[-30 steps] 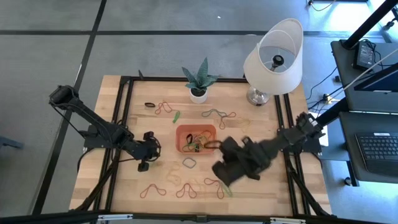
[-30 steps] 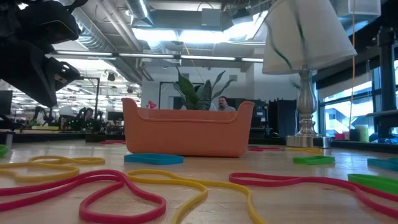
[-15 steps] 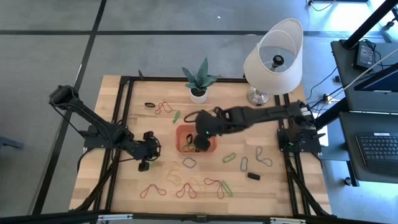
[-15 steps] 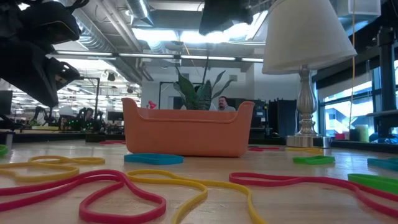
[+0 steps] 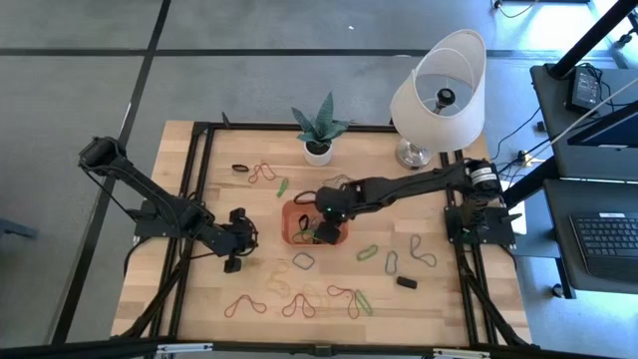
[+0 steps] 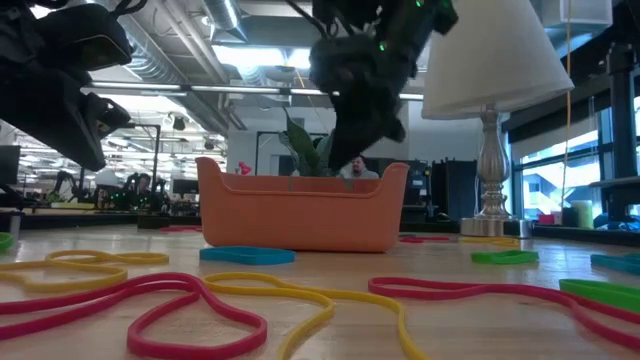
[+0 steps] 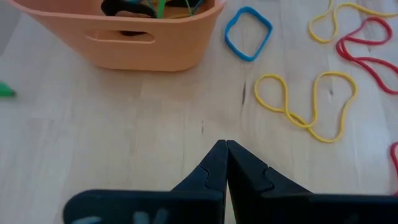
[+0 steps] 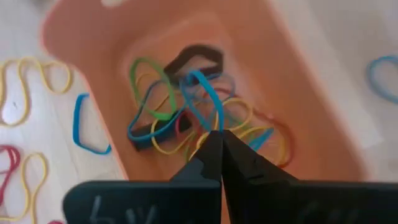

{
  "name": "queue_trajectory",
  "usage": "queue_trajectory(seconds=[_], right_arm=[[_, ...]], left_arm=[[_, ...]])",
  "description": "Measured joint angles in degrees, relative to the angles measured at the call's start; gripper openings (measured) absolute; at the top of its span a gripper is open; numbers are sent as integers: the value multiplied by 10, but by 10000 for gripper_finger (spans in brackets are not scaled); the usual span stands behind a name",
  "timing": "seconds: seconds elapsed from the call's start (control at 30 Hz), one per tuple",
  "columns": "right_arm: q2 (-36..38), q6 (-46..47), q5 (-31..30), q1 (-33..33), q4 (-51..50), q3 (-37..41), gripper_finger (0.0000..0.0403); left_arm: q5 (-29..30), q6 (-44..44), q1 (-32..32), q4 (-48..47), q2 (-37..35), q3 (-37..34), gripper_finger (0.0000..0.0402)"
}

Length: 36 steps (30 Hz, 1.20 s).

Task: Pick and place rubber bands into bin
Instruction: Put the blue rubber band into the orange bin, then put the red rubber band into the orange bin

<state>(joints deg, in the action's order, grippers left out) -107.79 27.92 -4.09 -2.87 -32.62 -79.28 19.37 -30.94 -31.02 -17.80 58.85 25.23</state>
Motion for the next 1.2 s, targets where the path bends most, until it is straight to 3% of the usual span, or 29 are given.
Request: queue_trajectory(seconds=[0.2,0.7,0.87,1.03,1.2], right_arm=[[0,3,28,0,80,40,7],[0,25,28,2,83,41,85],[29,48,21,-7,85,41,60],[88,64,-45,-50,94,55,8],[163,141,-123,-124,121,128,16]], left_arm=[[7,-1,0,0,0,0,3],[6,-29,0,0,0,0,3],[-32,-29,0,1,0,0,3],[-59,-41,-1,-2,0,4,3],[-63,-25,-1,-5,2,31,3]])
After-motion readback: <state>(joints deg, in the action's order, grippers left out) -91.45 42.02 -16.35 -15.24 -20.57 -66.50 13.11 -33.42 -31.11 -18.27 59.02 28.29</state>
